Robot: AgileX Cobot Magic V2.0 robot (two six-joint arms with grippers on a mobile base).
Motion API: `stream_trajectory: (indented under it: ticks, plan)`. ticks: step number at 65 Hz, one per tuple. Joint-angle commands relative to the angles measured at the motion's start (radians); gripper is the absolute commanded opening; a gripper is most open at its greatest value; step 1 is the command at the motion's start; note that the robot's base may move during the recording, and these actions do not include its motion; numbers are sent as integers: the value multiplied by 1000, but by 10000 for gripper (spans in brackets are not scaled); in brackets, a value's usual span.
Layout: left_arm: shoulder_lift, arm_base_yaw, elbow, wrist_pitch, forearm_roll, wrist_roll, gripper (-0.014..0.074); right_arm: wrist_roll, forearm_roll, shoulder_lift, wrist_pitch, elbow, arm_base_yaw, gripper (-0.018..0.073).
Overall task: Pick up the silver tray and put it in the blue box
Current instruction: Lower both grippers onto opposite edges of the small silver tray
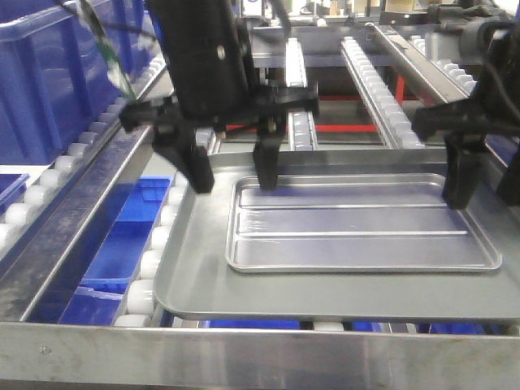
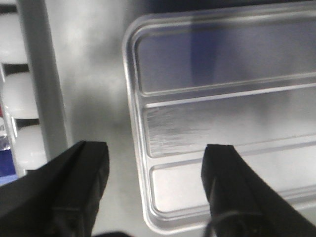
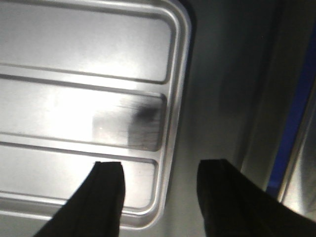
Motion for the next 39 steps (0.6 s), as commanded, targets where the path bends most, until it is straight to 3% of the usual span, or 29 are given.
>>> stream_trajectory:
  ticks: [1,12,39]
  plan:
    - [-40,-7,-37,-25,-2,-19,315,4,-11,-30,-32,-35,-25,448]
    - [-31,-7,-37,-39,2,-19,315,2,-11,-25,-46,-35,-74,448]
    - [3,-7,-37,-52,8,-19,315,-41,-10,4,-98,-35,-35,448]
